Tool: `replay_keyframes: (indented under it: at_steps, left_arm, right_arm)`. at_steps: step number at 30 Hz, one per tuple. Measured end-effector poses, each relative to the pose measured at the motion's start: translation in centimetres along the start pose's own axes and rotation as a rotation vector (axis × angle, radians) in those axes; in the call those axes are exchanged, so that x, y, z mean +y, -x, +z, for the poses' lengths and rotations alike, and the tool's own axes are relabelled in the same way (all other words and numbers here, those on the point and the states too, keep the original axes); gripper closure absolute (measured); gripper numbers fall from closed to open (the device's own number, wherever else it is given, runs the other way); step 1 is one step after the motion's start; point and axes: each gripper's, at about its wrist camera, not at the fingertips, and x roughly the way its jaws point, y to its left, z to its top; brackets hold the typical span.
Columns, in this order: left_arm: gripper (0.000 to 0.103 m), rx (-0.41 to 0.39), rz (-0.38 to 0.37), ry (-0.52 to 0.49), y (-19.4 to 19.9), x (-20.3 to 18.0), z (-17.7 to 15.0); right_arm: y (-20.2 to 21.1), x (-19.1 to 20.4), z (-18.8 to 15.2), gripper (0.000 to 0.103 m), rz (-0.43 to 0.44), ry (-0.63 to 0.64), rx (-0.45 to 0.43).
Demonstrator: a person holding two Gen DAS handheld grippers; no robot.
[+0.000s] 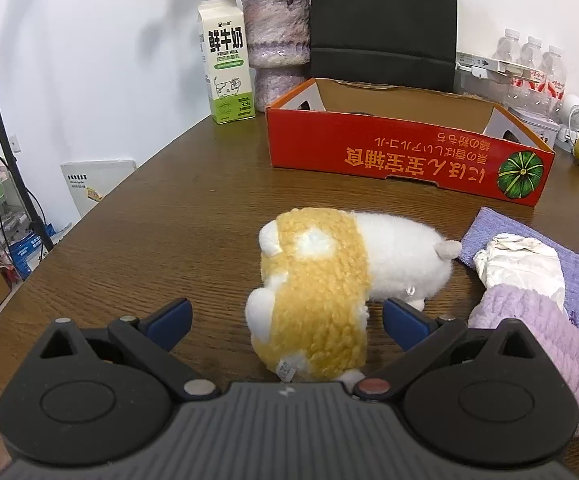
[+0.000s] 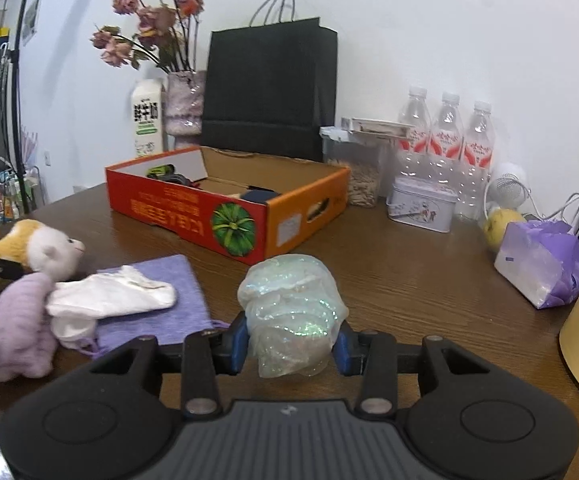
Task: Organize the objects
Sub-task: 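Grasp the plush toy with the left tool while the right tool grasps the glitter ball, then carry the plush toy and the glitter ball over the cardboard box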
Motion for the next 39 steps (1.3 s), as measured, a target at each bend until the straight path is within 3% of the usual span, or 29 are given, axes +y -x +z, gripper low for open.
replay_keyframes:
  at_steps: [3, 5, 6, 24, 39]
  left_arm:
    - [0.0, -0.008, -0.018, 0.003, -0.3, 0.1, -0.1]
    - [0.024, -0.008, -0.043, 0.004, -0.4, 0.2, -0.2]
    - [0.054, 0.003, -0.058, 0.005, -0.5, 0.2, -0.3]
    - [0.055, -0.084, -0.08, 0.027, 2.8, 2.2, -0.9]
    - [0.055, -0.15, -0.111, 0.038, 5.7, 4.0, -0.7]
  right_arm:
    - [0.3, 0.9, -0.2, 0.063, -0.003, 0.003, -0.002]
    - [0.5, 1.4, -0.2, 0.063, -0.002, -0.002, -0.006]
    - [0.7, 1.6, -0.2, 0.063, -0.003, -0.004, -0.009]
    - [2.6, 4.3, -0.1, 0.063, 0.019, -0.054, -0.06]
    - [3.6, 9.2, 1.3, 0.063, 0.085, -0.063, -0.078]
